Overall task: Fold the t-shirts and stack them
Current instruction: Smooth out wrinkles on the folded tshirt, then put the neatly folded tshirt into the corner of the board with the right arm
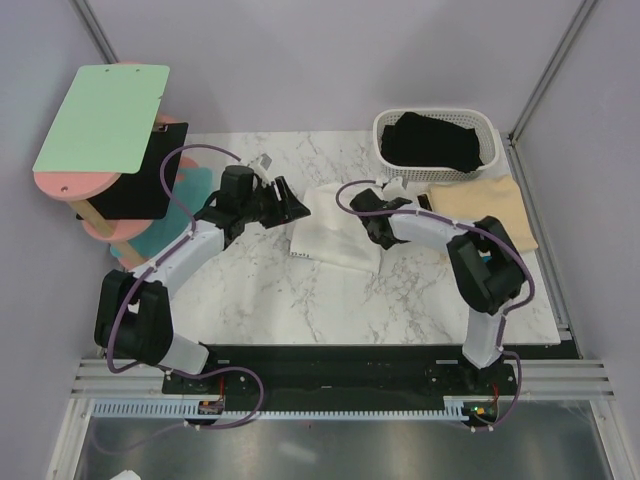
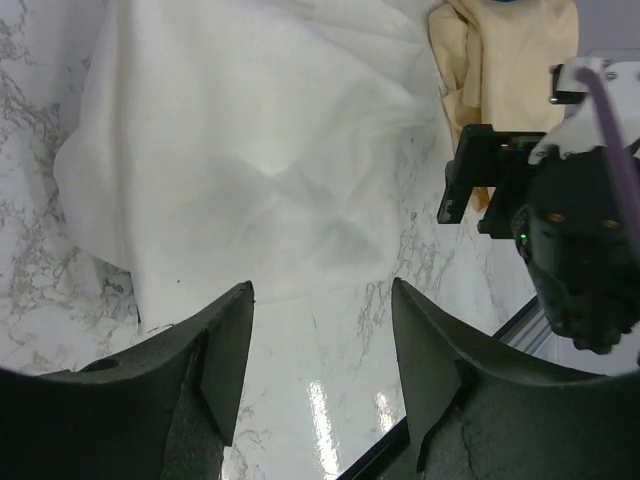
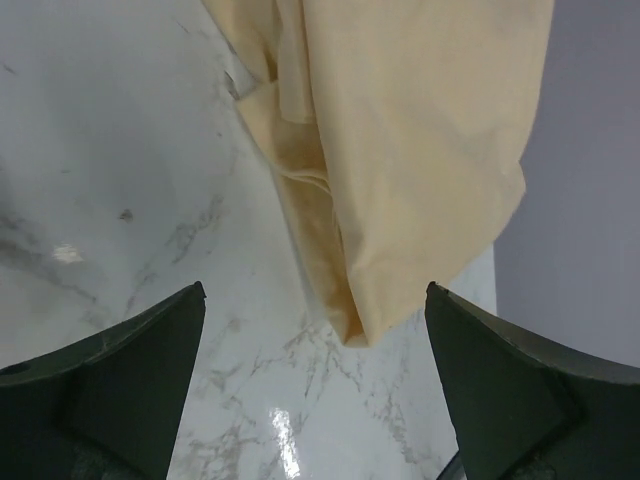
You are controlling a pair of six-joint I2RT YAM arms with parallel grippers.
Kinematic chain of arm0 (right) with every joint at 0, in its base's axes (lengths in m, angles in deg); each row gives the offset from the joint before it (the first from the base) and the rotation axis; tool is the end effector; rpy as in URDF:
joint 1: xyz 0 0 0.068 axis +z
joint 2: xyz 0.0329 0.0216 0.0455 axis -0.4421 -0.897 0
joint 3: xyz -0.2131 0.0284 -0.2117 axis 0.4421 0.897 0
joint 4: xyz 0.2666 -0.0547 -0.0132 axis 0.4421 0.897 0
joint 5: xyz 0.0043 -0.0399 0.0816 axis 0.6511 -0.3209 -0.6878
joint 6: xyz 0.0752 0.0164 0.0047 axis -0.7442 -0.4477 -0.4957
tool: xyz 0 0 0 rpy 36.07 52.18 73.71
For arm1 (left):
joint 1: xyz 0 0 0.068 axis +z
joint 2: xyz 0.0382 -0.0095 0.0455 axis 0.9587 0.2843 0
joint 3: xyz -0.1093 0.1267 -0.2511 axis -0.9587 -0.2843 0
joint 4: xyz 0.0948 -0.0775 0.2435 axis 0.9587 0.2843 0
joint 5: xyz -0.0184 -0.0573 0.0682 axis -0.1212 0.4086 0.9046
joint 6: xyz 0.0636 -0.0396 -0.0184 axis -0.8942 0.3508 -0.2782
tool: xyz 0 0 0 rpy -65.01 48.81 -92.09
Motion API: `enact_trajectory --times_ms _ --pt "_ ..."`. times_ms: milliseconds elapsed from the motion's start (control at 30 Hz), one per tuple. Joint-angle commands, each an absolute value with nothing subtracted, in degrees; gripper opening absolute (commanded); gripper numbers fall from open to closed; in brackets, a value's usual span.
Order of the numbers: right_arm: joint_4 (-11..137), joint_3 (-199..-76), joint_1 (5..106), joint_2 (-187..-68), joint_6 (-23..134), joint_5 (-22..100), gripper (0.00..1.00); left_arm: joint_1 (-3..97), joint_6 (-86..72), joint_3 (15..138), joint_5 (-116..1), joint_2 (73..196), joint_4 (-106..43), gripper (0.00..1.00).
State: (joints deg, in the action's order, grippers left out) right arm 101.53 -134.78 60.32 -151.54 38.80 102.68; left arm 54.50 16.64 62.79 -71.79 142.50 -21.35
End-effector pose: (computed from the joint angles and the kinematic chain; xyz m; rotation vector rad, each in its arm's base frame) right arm 0.3461 0.1688 0.2028 -0.0193 2.2745 -0.8759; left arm 0.3309 -0.1404 0.2758 -0.0813 2.2599 -0.9549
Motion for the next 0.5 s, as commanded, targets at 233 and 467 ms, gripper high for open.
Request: enact_trajectory --times_ms 233,467 --pt "112.32 -138.68 52.0 -164.66 29.33 115.4 0.98 54.67 12.16 62.83 -67.44 138.88 -18.05 0.75" --pt "109.87 -140.88 48.65 -170.55 31.52 113.39 0.93 54.76 12.6 62.56 -67.35 139.06 -17.96 0.78"
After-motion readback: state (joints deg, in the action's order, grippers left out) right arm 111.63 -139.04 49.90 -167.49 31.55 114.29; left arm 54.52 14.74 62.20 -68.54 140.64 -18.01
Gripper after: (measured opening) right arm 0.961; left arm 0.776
